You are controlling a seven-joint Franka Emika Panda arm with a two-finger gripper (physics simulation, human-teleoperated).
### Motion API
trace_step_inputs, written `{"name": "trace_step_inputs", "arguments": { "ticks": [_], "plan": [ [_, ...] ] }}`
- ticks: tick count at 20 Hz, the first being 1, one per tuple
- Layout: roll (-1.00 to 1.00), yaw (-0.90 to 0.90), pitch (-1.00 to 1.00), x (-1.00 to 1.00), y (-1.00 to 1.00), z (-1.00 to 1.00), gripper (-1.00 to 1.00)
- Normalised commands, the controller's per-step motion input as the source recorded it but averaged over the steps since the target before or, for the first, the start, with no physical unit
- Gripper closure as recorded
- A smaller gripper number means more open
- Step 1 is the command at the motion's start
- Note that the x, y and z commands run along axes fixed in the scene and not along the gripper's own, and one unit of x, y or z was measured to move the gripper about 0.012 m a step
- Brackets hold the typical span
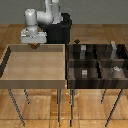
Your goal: Place the loaf of bread into the appropriate compartment.
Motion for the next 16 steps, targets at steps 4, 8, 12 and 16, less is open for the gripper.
{"name": "trace_step_inputs", "arguments": {
  "ticks": [4,8,12,16],
  "plan": [
    [0.00,0.00,0.00,0.00,1.00,0.00,1.00],
    [0.00,0.00,0.00,0.00,1.00,0.00,1.00],
    [0.00,0.00,0.00,0.00,1.00,0.00,1.00],
    [0.00,0.00,0.00,0.00,1.00,0.00,1.00]
  ]
}}
